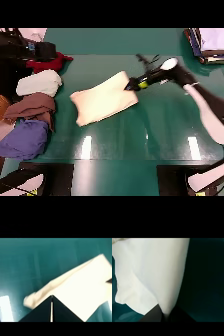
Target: Fold the shirts.
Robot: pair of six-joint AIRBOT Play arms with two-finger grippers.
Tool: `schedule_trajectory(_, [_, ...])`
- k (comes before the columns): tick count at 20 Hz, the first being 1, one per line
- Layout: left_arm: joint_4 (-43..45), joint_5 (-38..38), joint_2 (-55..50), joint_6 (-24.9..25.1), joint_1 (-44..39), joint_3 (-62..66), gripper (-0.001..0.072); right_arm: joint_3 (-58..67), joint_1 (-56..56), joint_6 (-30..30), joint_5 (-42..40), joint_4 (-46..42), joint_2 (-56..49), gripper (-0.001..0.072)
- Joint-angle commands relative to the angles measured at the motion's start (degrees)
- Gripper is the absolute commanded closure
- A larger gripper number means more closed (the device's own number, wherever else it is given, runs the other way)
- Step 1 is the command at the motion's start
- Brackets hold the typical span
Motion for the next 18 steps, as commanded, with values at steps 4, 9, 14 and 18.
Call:
schedule_trajectory(4, [0.3,2.3,0.0,-0.1,-4.8,0.0,0.0685,-14.6,-27.6,5.6,-5.5,-12.3,19.7,0.07])
schedule_trajectory(9, [0.3,3.8,0.0,-1.0,-4.7,0.0,0.0685,-29.9,-54.5,10.2,-14.8,-12.2,33.1,0.07])
schedule_trajectory(14, [0.2,3.8,0.0,-1.0,-4.7,0.0,0.0685,-40.9,-70.6,12.6,-17.4,-12.3,39.7,0.0699])
schedule_trajectory(18, [0.2,3.8,0.0,-1.0,-4.7,0.0,0.0685,-46.0,-73.2,13.7,-16.8,-12.4,42.9,0.07])
